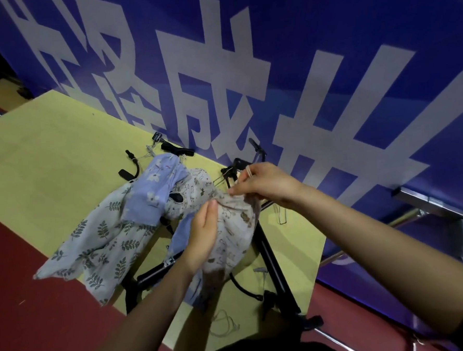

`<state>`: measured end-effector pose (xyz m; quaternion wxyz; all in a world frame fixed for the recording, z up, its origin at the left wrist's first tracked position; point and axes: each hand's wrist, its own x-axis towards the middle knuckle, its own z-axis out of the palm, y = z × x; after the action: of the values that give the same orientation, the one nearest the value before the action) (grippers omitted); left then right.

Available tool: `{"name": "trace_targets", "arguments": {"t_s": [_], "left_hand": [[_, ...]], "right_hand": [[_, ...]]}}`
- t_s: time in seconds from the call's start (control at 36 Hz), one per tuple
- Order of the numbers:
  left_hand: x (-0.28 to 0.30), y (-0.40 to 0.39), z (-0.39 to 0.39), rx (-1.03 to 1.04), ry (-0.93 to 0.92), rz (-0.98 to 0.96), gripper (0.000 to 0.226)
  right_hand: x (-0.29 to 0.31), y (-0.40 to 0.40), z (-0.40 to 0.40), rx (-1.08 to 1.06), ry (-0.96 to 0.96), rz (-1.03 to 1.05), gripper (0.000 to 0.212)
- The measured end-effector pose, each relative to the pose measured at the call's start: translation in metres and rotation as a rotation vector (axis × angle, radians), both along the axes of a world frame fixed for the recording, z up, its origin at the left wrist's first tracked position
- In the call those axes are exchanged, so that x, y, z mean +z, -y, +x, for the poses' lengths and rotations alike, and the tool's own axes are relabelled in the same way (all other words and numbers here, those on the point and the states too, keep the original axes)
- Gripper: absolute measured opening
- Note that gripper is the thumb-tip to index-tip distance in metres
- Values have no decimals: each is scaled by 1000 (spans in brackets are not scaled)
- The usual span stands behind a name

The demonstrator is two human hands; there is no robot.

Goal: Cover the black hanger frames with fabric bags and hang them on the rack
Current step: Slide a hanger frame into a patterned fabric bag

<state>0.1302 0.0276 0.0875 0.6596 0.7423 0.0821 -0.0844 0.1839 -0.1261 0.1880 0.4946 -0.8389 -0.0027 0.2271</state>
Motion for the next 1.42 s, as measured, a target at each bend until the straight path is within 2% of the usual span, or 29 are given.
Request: {"name": "trace_targets", "arguments": {"t_s": [0.19, 0.31, 0.36, 0.39, 0.44, 0.53, 0.61, 0.69, 0.78, 1.0, 1.14, 1.25, 1.39, 1.42], "left_hand": [[2, -6, 1, 23, 152, 131, 38], [0, -6, -2, 18, 164, 134, 41], [1, -6, -3, 37, 196, 120, 34], [0, -6, -3, 31, 211, 132, 35], [-3, -7, -1, 18, 245, 164, 32], [-9, -11, 1, -45, 371, 269, 32], [-15, -20, 4, -99, 434, 389, 28], [-20, -30, 9, -101, 461, 451, 30], [-22, -37, 15, -69, 447, 478, 34], [13, -58, 36, 259, 366, 283, 38], [45, -83, 68, 263, 387, 106, 24], [56, -98, 106, 301, 155, -92, 43], [55, -117, 130, 349, -80, -331, 38], [59, -123, 131, 369, -80, -359, 40]], "right_hand": [[-2, 6, 3, 12, -83, -119, 16], [-13, 9, 1, -3, -146, -71, 17], [-16, 11, -1, -14, -143, -31, 6], [-17, 12, -2, -26, -130, 0, 4], [-17, 14, -1, -78, -122, 131, 11], [-10, 15, 5, -241, -137, 502, 19], [0, 14, 12, -356, -105, 741, 20], [7, 6, 15, -334, -100, 837, 21], [11, -6, 17, -247, -98, 820, 19], [42, -53, 39, -131, -35, 877, 18], [84, -100, 62, 37, -8, 904, 20], [109, -141, 77, 162, 55, 780, 23], [133, -184, 105, 189, -22, 844, 24], [137, -190, 114, 184, -42, 855, 24]]}}
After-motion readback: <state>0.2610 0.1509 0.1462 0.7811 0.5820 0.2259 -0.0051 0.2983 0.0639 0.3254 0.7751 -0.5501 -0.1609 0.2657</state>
